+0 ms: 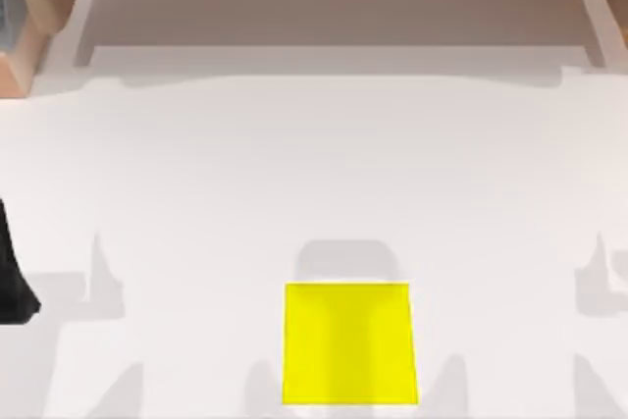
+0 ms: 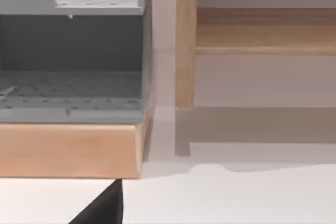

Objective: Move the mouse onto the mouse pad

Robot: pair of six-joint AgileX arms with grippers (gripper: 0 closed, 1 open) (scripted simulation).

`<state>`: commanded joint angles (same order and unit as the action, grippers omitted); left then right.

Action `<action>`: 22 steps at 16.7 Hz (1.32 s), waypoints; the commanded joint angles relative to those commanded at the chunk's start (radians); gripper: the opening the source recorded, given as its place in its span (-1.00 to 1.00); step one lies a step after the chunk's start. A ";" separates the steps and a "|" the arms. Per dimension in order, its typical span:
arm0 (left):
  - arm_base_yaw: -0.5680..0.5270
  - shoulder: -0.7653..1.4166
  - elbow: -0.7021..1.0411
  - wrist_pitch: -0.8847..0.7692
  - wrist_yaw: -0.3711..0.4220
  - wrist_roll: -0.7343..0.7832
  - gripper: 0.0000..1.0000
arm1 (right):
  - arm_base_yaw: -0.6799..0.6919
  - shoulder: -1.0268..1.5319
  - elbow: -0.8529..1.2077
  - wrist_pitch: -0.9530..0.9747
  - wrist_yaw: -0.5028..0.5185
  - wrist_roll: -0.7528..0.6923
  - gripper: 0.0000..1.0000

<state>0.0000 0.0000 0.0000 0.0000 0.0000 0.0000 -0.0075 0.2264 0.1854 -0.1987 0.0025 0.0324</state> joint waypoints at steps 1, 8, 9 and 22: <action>0.000 0.000 0.000 0.000 0.000 0.000 1.00 | -0.002 0.075 0.051 -0.058 0.000 0.009 1.00; 0.000 0.000 0.000 0.000 0.000 0.000 1.00 | -0.017 0.730 0.435 -0.527 -0.001 0.088 1.00; 0.000 0.000 0.000 0.000 0.000 0.000 1.00 | -0.019 0.813 0.486 -0.589 -0.001 0.098 1.00; 0.000 0.000 0.000 0.000 0.000 0.000 1.00 | -0.024 1.199 0.760 -0.887 -0.005 0.152 1.00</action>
<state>0.0000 0.0000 0.0000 0.0000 0.0000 0.0000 -0.0320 1.4258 0.9452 -1.0859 -0.0021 0.1849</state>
